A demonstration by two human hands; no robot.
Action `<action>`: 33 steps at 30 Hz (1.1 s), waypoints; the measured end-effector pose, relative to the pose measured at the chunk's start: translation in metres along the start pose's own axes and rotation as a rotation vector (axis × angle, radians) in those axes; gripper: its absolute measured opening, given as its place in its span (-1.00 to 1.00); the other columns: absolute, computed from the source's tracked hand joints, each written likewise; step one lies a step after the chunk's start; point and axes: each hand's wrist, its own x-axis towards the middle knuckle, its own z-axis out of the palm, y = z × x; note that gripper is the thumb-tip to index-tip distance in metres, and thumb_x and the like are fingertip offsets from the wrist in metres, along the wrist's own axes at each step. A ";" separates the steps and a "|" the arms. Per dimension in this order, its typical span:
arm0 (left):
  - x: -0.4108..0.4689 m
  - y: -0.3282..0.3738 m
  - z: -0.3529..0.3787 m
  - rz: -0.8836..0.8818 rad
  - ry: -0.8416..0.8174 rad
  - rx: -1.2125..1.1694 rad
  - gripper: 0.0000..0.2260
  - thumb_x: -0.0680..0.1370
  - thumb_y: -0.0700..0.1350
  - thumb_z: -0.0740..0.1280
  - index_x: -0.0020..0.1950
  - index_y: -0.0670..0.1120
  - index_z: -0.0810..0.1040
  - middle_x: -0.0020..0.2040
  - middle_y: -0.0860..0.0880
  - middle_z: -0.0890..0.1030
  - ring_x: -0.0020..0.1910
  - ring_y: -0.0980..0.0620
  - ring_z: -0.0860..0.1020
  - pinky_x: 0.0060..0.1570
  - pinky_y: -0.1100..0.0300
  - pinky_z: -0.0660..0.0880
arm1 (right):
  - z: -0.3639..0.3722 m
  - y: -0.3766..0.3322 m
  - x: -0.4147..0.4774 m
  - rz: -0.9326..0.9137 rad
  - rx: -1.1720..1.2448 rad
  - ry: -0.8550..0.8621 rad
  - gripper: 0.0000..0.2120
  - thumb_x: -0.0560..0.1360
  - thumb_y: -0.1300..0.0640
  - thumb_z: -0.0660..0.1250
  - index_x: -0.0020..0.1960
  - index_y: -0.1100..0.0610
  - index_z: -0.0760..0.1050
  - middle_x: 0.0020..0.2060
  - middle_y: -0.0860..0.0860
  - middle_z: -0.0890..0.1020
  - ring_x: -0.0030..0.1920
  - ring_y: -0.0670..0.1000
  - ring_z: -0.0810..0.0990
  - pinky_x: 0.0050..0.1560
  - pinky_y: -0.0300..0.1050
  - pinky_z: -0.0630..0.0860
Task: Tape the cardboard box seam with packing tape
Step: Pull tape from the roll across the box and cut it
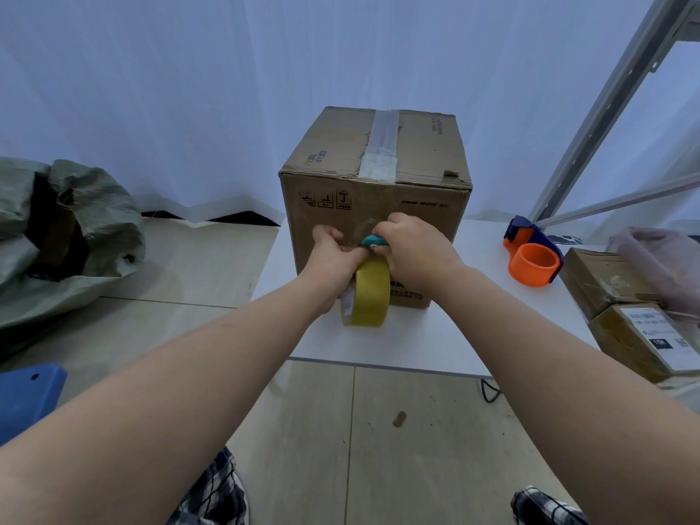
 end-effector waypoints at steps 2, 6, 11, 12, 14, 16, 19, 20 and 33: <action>0.001 0.001 -0.005 0.047 0.002 -0.034 -0.60 0.50 -0.17 0.38 0.15 -0.01 0.18 -0.06 -0.05 0.52 -0.16 0.05 0.52 -0.29 0.16 0.51 | -0.001 0.001 0.000 0.003 0.007 -0.006 -0.77 0.56 0.12 0.23 0.16 0.18 0.51 -0.01 0.10 0.55 0.00 0.07 0.51 -0.03 0.03 0.56; 0.004 0.001 -0.015 0.285 -0.130 0.120 -0.78 0.52 -0.25 0.33 0.06 -0.05 0.34 -0.05 0.00 0.48 -0.15 0.09 0.48 -0.33 0.32 0.49 | -0.002 0.000 -0.002 -0.009 0.025 0.000 -0.78 0.56 0.12 0.22 0.15 0.17 0.51 -0.01 0.09 0.54 0.00 0.06 0.50 -0.02 0.00 0.54; 0.003 0.006 -0.022 0.276 -0.254 0.116 -0.79 0.55 -0.24 0.32 0.15 -0.05 0.46 0.02 -0.01 0.54 -0.18 0.11 0.54 -0.33 0.37 0.50 | -0.006 -0.003 -0.002 -0.020 0.041 -0.013 -0.76 0.56 0.13 0.23 0.19 0.16 0.49 0.00 0.08 0.54 0.00 0.05 0.50 -0.03 -0.04 0.54; 0.004 0.008 -0.023 0.260 -0.272 0.116 -0.78 0.55 -0.24 0.32 0.17 -0.05 0.46 0.04 -0.03 0.55 -0.16 0.10 0.55 -0.31 0.35 0.51 | -0.008 -0.003 -0.001 -0.014 0.043 -0.017 -0.76 0.56 0.13 0.23 0.19 0.16 0.49 0.00 0.09 0.54 -0.02 0.04 0.50 -0.03 -0.03 0.55; 0.005 0.009 -0.025 0.235 -0.301 0.123 -0.74 0.54 -0.24 0.33 0.21 -0.05 0.45 0.10 -0.07 0.55 -0.11 0.06 0.57 -0.24 0.30 0.52 | -0.011 -0.003 -0.001 -0.006 0.045 -0.029 -0.76 0.56 0.12 0.22 0.18 0.16 0.50 -0.01 0.09 0.54 -0.05 0.03 0.49 -0.04 -0.02 0.55; 0.005 0.010 -0.027 0.219 -0.325 0.126 -0.72 0.54 -0.23 0.33 0.22 -0.04 0.44 0.12 -0.08 0.55 -0.08 0.05 0.57 -0.20 0.27 0.53 | -0.013 -0.005 -0.001 -0.004 0.048 -0.043 -0.76 0.56 0.11 0.23 0.17 0.16 0.50 -0.02 0.08 0.54 -0.07 0.02 0.48 -0.04 -0.03 0.55; 0.004 0.010 -0.027 0.214 -0.338 0.122 -0.72 0.55 -0.23 0.33 0.23 -0.03 0.43 0.12 -0.06 0.54 -0.08 0.06 0.57 -0.21 0.28 0.53 | -0.016 -0.008 0.000 0.002 0.053 -0.066 -0.77 0.56 0.10 0.23 0.16 0.16 0.50 -0.03 0.07 0.53 -0.10 -0.01 0.47 -0.07 -0.11 0.51; 0.004 0.010 -0.027 0.216 -0.341 0.126 -0.71 0.55 -0.22 0.33 0.24 -0.03 0.42 0.12 -0.06 0.54 -0.08 0.06 0.57 -0.22 0.29 0.52 | -0.017 -0.008 0.000 0.002 0.053 -0.074 -0.77 0.56 0.10 0.24 0.16 0.16 0.50 -0.03 0.06 0.53 -0.10 -0.01 0.46 -0.07 -0.12 0.50; 0.003 0.012 -0.032 0.204 -0.394 0.159 -0.71 0.55 -0.23 0.31 0.21 0.02 0.38 0.05 0.08 0.50 -0.07 0.12 0.54 -0.27 0.40 0.53 | -0.010 -0.011 0.002 -0.043 -0.007 -0.066 -0.79 0.55 0.12 0.24 0.15 0.15 0.50 -0.02 0.07 0.53 -0.13 -0.03 0.43 -0.12 -0.13 0.50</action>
